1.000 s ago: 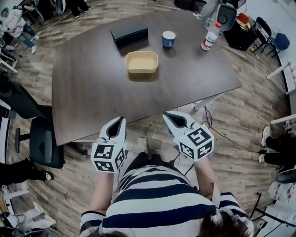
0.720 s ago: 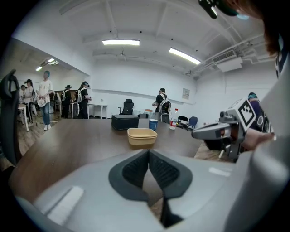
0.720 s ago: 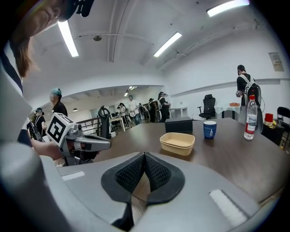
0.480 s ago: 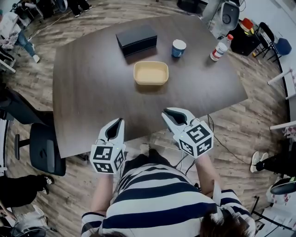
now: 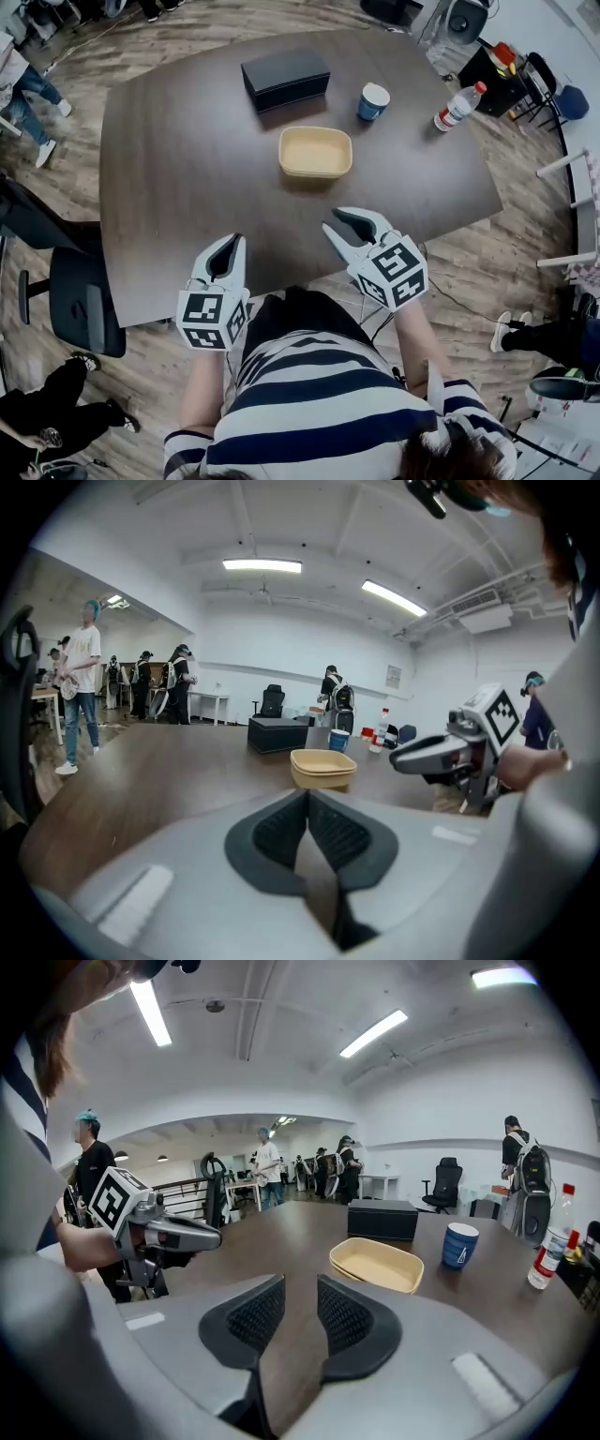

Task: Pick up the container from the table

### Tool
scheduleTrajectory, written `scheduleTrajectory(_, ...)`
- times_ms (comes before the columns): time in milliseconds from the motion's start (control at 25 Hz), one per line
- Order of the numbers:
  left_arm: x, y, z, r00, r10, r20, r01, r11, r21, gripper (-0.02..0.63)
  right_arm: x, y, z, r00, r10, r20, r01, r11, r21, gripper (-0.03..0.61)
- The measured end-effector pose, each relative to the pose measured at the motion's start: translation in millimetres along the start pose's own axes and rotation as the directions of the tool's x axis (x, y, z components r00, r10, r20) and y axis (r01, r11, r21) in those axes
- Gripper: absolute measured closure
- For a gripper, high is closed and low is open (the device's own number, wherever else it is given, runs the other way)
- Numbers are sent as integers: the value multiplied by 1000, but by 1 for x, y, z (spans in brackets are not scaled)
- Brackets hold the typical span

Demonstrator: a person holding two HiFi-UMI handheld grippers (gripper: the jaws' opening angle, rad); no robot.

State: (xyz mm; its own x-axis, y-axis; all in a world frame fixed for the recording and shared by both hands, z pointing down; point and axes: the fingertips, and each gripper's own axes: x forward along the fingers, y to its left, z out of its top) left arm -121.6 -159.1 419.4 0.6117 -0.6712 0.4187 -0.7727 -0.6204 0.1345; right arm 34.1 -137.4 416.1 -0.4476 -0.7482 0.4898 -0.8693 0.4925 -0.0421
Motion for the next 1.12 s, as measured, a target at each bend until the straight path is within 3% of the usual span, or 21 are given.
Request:
scheduleTrajectory(480,37,8,12,995,100,-6,-100,992,-74,614,33,-57,14,996,73,-56,-80,988,-135,463)
scheduleTrajectory(920,82,7,22,980,195,-33,-198,972,-129,614,75,-99,10,975,163,-151,-197,949,-245,463)
scheduleTrajectory(1120,93,10,19,971,231,-53,-237,960,-151,614,92,-105,4,960,195,-200,-251,918,-308,463)
